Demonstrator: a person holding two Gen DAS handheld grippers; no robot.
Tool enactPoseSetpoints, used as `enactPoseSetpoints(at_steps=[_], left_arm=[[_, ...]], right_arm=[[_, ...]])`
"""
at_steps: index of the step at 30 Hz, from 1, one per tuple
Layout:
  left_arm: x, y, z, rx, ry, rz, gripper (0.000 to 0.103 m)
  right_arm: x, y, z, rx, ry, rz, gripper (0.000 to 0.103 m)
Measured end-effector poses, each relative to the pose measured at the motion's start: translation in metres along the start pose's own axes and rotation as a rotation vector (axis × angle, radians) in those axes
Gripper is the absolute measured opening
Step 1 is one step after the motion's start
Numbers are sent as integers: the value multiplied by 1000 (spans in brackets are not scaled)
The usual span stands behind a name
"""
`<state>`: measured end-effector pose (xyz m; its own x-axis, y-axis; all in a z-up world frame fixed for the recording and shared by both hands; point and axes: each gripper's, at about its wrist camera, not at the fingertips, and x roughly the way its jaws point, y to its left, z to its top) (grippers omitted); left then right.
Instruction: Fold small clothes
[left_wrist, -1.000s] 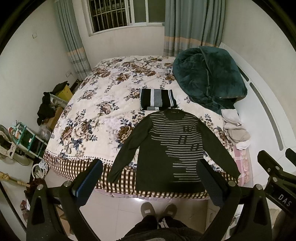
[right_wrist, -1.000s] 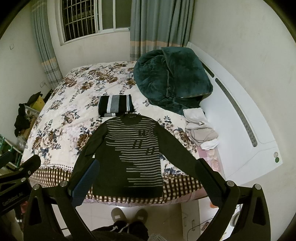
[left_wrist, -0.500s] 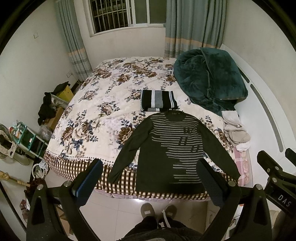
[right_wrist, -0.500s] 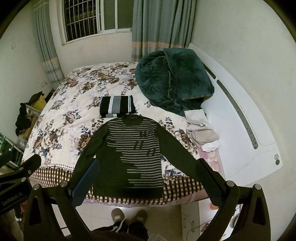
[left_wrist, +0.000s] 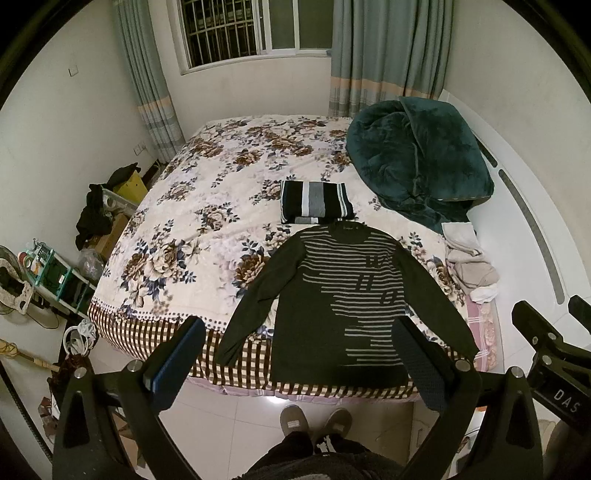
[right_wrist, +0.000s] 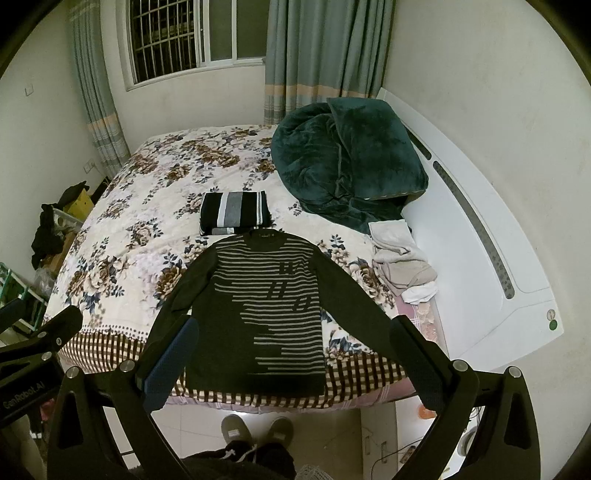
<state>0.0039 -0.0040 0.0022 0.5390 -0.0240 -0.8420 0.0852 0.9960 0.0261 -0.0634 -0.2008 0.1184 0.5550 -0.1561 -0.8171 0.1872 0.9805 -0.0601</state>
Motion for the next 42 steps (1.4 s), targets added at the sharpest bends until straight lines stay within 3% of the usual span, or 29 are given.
enactPoseSetpoints(at_steps=[42], left_arm=[[-10,-1,14,-6,-11,-4,103]], right_arm=[[-3,1,2,-1,-6,0,103]])
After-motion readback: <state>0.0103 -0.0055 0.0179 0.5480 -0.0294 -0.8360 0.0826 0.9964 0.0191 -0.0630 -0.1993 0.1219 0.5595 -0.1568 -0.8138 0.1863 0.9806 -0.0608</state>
